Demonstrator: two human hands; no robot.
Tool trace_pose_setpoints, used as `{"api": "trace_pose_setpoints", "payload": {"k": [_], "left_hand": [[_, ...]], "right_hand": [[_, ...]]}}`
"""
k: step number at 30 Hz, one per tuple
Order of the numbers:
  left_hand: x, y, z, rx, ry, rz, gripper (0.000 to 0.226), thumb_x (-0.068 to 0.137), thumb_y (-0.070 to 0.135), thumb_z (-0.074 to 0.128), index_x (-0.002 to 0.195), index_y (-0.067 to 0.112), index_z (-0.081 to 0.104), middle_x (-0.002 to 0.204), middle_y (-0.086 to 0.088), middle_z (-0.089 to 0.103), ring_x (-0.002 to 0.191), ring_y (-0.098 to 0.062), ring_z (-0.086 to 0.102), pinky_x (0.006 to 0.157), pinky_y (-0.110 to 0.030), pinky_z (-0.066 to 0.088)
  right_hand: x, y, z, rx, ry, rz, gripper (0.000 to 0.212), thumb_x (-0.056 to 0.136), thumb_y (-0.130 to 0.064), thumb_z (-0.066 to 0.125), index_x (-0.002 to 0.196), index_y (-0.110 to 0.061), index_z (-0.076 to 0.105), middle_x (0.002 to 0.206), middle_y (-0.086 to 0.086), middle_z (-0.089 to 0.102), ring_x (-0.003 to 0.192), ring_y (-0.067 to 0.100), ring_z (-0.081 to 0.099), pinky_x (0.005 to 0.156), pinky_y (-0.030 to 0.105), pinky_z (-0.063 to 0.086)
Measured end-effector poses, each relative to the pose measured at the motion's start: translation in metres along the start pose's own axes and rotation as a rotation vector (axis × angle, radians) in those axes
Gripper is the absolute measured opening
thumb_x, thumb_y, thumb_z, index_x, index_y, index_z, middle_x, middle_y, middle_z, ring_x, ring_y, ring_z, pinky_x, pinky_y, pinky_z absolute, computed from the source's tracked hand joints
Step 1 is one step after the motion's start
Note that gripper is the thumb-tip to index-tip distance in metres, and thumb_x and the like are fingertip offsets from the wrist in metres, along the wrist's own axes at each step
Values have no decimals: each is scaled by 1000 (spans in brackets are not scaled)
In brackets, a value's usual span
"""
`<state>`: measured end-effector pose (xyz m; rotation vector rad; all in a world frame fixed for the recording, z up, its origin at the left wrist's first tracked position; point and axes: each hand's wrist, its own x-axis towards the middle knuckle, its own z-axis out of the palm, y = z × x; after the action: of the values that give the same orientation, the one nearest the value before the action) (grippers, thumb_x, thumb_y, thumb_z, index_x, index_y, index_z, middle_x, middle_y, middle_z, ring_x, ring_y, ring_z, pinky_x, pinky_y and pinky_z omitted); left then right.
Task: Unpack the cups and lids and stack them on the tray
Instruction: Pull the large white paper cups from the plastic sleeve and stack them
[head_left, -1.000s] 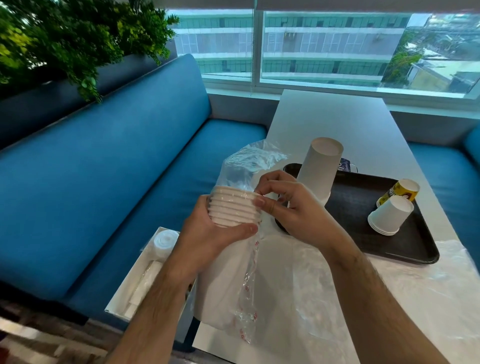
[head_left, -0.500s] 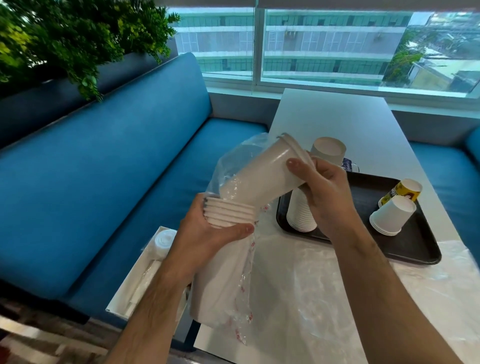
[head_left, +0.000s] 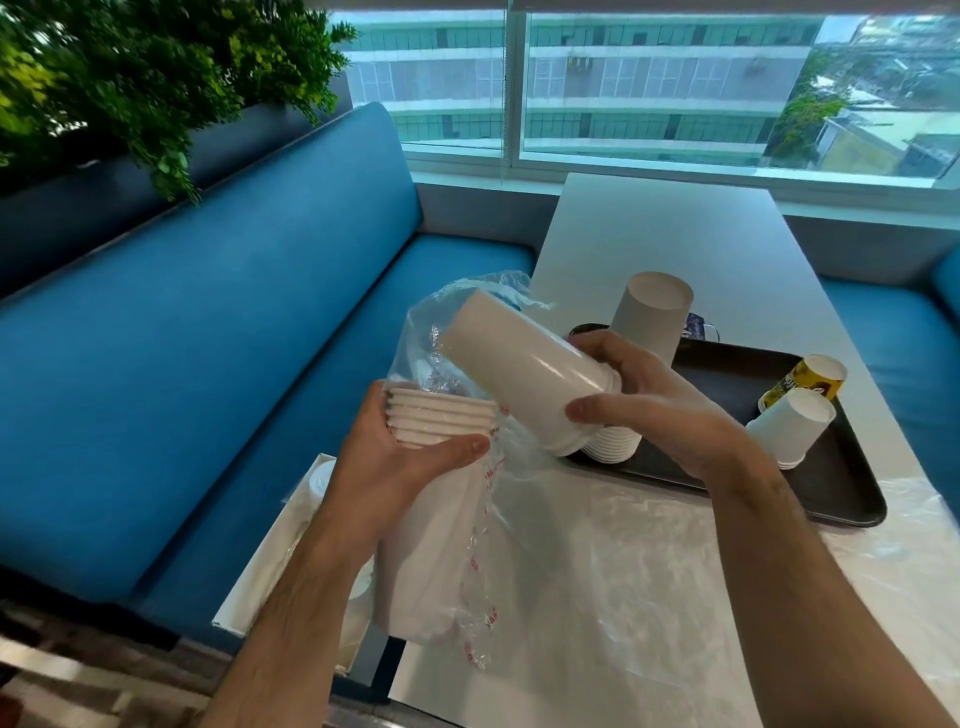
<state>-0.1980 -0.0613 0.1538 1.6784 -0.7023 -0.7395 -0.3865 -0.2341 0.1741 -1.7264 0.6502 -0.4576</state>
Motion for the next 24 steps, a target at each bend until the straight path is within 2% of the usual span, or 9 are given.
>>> {"api": "trace_pose_setpoints", "payload": {"k": [2,4,6,11,13,15,19,22,24], "left_hand": [[0,1,1,-8,-9,-3,86,33,55,92,109,37,57,103,8,72,95,-14,70,91,-47,58],[1,1,3,0,-18,-8,89,33,56,91,112,37,56,106,7,70,98,-15,69,92,-48,58],[0,1,4,7,-31,-5,92,33,57,91,115,36,55,109,5,69,100,-17,68,93,-49,57],[0,3,4,-36,-59,16,84,35,50,93,109,33,57,102,5,73,96,-16,71,92,-46,58],[2,6,5,-41,-62,22,84,36,50,93,110,34,58,103,5,73,98,-17,71,92,-47,58],[4,7,5,-52,-68,27,85,36,50,94,111,33,58,105,4,73,99,-19,71,93,-49,57],[5,8,3,-86,-51,34,86,37,48,93,113,30,58,106,2,73,99,-19,71,92,-45,58],[7,9,1,-101,-44,38,87,36,47,93,114,28,58,105,3,74,97,-17,72,88,-39,59],[7,10,2,-103,-47,39,86,36,47,92,114,30,59,104,6,74,96,-15,72,84,-36,59]], "right_hand": [[1,-2,4,-123,-14,38,81,55,-42,85,128,-27,54,115,-3,61,107,14,60,85,23,48],[2,-4,9,-187,15,64,76,66,-29,91,131,-26,50,111,-7,59,102,9,58,80,22,46],[3,-4,12,-242,20,77,75,71,-23,89,133,-27,48,112,-9,59,103,8,57,82,23,47],[5,0,16,-225,-63,98,105,65,-18,94,143,-34,26,127,-8,52,116,10,54,98,35,50],[5,3,21,-142,-16,76,108,58,-22,95,139,-38,26,129,-7,51,118,10,53,99,36,49],[4,7,25,13,20,77,101,56,-23,93,134,-40,31,130,-4,54,120,16,55,99,36,50],[1,16,24,428,-68,141,95,50,-27,78,138,-33,42,133,9,58,123,29,57,100,43,51],[0,18,19,472,-118,135,92,51,-22,81,137,-24,47,129,11,64,119,29,63,91,38,56],[-1,17,17,448,-114,104,88,49,-22,84,130,-19,52,116,6,72,110,24,69,83,32,58]]}}
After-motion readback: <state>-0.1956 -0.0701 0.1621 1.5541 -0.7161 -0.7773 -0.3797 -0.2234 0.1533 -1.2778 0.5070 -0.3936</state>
